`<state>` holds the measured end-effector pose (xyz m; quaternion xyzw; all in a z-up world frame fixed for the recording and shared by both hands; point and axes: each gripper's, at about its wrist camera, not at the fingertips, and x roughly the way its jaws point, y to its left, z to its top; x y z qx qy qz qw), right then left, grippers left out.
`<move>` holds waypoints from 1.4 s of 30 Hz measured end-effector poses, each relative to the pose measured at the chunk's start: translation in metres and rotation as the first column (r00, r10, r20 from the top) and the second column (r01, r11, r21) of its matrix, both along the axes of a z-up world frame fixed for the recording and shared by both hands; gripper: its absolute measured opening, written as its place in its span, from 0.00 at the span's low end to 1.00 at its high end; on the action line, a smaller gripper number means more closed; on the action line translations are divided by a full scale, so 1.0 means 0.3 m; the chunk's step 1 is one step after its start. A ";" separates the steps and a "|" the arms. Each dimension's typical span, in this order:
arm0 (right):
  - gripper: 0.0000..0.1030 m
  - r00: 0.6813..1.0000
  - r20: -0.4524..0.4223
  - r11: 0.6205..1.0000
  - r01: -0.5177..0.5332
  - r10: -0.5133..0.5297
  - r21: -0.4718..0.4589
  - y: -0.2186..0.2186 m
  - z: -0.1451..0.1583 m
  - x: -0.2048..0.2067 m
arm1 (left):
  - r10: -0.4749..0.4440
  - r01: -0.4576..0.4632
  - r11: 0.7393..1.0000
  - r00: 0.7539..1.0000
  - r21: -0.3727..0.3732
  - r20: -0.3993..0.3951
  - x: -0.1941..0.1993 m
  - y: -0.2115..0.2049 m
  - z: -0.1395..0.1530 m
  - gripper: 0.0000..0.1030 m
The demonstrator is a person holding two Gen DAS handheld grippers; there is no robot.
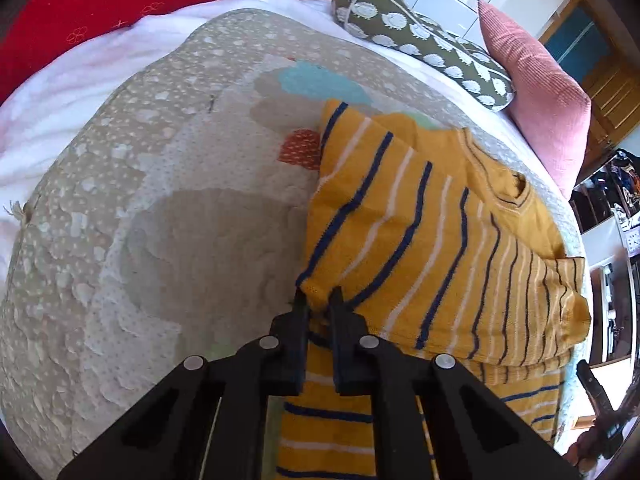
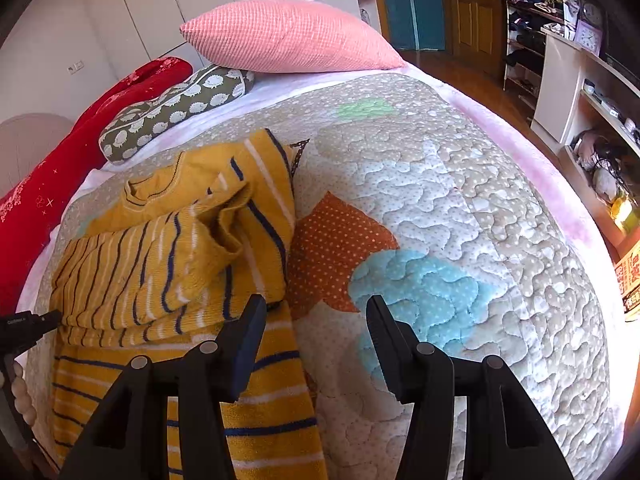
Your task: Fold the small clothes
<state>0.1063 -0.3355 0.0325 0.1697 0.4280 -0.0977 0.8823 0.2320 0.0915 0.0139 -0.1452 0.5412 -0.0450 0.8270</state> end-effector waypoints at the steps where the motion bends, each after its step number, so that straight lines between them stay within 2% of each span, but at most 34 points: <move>1: 0.54 1.000 0.005 1.000 0.001 -0.001 0.004 0.003 0.002 -0.001 | -0.002 0.002 1.000 1.000 -0.016 -0.015 -0.002 0.015 -0.013 0.13; 3: 0.54 1.000 0.024 1.000 -0.003 0.002 0.022 0.011 0.015 0.002 | -0.019 0.019 0.999 1.000 -0.050 -0.008 -0.017 0.032 -0.004 0.14; 5: 0.54 0.998 0.055 0.999 -0.014 0.011 0.052 0.025 0.038 0.008 | -0.026 0.028 0.998 0.999 -0.051 0.031 -0.057 0.050 0.051 0.14; 8: 0.54 0.995 0.094 0.996 -0.048 0.040 0.081 0.063 0.074 0.038 | -0.030 0.037 0.999 0.986 -0.038 0.163 -0.126 0.048 0.179 0.14; 10: 0.54 0.994 0.087 0.994 -0.071 0.063 0.088 0.093 0.074 0.082 | -0.081 0.086 0.996 0.977 -0.013 0.199 -0.126 0.008 0.223 0.20; 12: 0.54 0.996 0.058 0.995 -0.072 0.068 0.069 0.121 0.052 0.142 | -0.134 0.136 0.991 0.972 0.005 0.193 -0.094 -0.057 0.221 0.23; 14: 0.52 0.997 0.022 0.995 -0.078 0.077 0.056 0.145 0.023 0.207 | -0.176 0.174 0.984 0.973 0.022 0.147 -0.048 -0.113 0.178 0.24; 15: 0.20 0.996 -0.002 0.996 -0.088 0.088 0.029 0.158 0.014 0.237 | -0.182 0.179 0.983 0.977 0.038 0.112 -0.018 -0.139 0.136 0.24; 16: 0.04 0.994 -0.033 0.994 -0.106 0.105 -0.009 0.173 0.011 0.269 | -0.171 0.167 0.984 0.982 0.059 0.081 -0.004 -0.149 0.098 0.24; 18: 0.04 0.994 -0.016 0.990 -0.112 0.111 -0.083 0.183 0.036 0.305 | -0.143 0.141 0.988 0.990 0.063 0.019 0.012 -0.141 0.023 0.24; 21: 0.04 0.994 -0.026 0.979 -0.107 0.104 -0.174 0.170 0.045 0.350 | -0.125 0.122 0.991 0.991 0.053 0.048 -0.007 -0.132 -0.002 0.24; 23: 0.04 0.995 -0.076 0.973 -0.076 0.061 -0.219 0.143 0.004 0.385 | -0.134 0.129 0.988 0.990 0.087 0.053 -0.015 -0.142 0.000 0.24; 25: 0.04 0.988 -0.153 0.946 -0.022 -0.029 -0.322 0.105 -0.063 0.413 | -0.137 0.132 0.986 0.989 0.100 0.048 -0.022 -0.148 0.005 0.24; 26: 0.04 0.980 -0.186 0.940 0.005 -0.072 -0.341 0.075 -0.097 0.419 | -0.135 0.130 0.987 0.990 0.095 0.045 -0.029 -0.146 0.010 0.24; 27: 0.04 0.976 -0.190 0.943 0.036 -0.104 -0.330 0.039 -0.115 0.409 | -0.130 0.127 0.988 0.991 0.083 0.042 -0.032 -0.138 0.014 0.24; 28: 0.04 0.980 -0.158 0.953 0.069 -0.120 -0.294 0.008 -0.111 0.383 | -0.124 0.122 0.991 0.992 0.061 0.038 -0.034 -0.125 0.026 0.24; 31: 0.04 0.985 -0.091 0.965 0.119 -0.144 -0.233 -0.041 -0.055 0.290 | -0.108 0.110 0.994 0.992 -0.023 0.070 -0.088 -0.065 0.078 0.24; 34: 0.05 0.996 -0.026 0.976 0.075 -0.082 -0.203 -0.029 0.019 0.187 | -0.076 0.085 0.992 0.992 -0.093 0.097 -0.160 -0.005 0.107 0.31; 36: 0.05 1.000 0.007 0.986 0.031 -0.030 -0.162 0.005 0.053 0.127 | -0.089 0.101 0.990 0.990 -0.101 0.112 -0.197 -0.007 0.119 0.31; 39: 0.05 0.997 0.038 0.997 -0.071 0.071 -0.009 0.087 0.052 0.093 | -0.172 0.183 0.980 0.976 -0.076 0.131 -0.207 -0.099 0.123 0.31; 42: 0.05 0.982 0.037 0.976 -0.188 0.185 0.108 0.234 0.013 0.127 | -0.241 0.250 0.966 0.963 -0.066 0.120 -0.172 -0.196 0.100 0.33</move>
